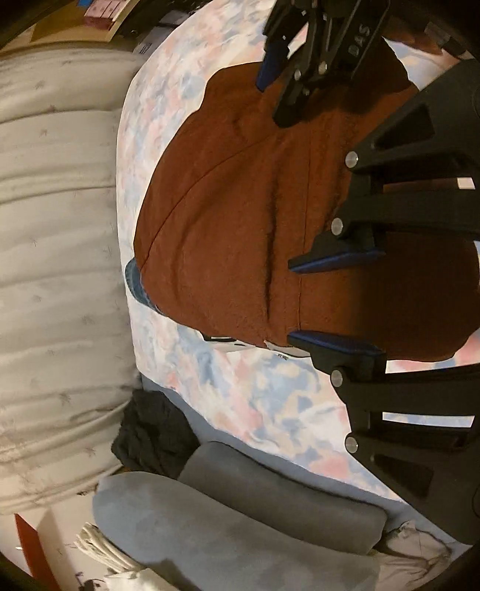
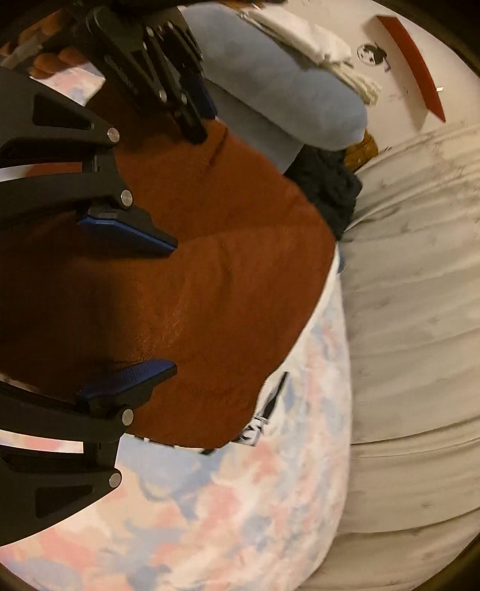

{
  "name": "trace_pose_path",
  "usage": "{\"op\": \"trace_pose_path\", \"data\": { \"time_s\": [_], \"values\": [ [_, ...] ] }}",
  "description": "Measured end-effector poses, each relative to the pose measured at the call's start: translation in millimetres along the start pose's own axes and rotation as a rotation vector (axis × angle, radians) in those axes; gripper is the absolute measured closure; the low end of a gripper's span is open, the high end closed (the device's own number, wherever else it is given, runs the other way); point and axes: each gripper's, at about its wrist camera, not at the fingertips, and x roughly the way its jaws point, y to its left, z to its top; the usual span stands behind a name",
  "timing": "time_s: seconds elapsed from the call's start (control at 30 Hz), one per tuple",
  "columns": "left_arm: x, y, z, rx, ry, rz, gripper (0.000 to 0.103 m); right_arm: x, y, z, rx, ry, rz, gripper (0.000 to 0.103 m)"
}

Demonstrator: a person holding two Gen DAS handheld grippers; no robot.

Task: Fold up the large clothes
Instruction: 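Lower the bundle onto the stack and open both tools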

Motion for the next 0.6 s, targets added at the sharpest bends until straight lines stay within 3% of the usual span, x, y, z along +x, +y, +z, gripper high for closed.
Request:
{"op": "trace_pose_path", "data": {
  "time_s": [0.13,0.3,0.5,0.6],
  "values": [
    [14,0,-3,0.014,0.000,0.024,0.071,47,-12,1,0.053,0.056,0.026,0.041],
    [32,2,-4,0.001,-0.006,0.048,0.071,80,-8,-3,0.023,0.052,0.001,0.039],
    [29,2,-1,-0.026,0.001,0.046,0.071,90,-1,-5,0.013,0.057,-0.012,0.038],
    [15,6,-3,-0.059,-0.008,-0.003,0.067,79,0,-2,0.026,0.076,-0.001,0.029]
  ]
}}
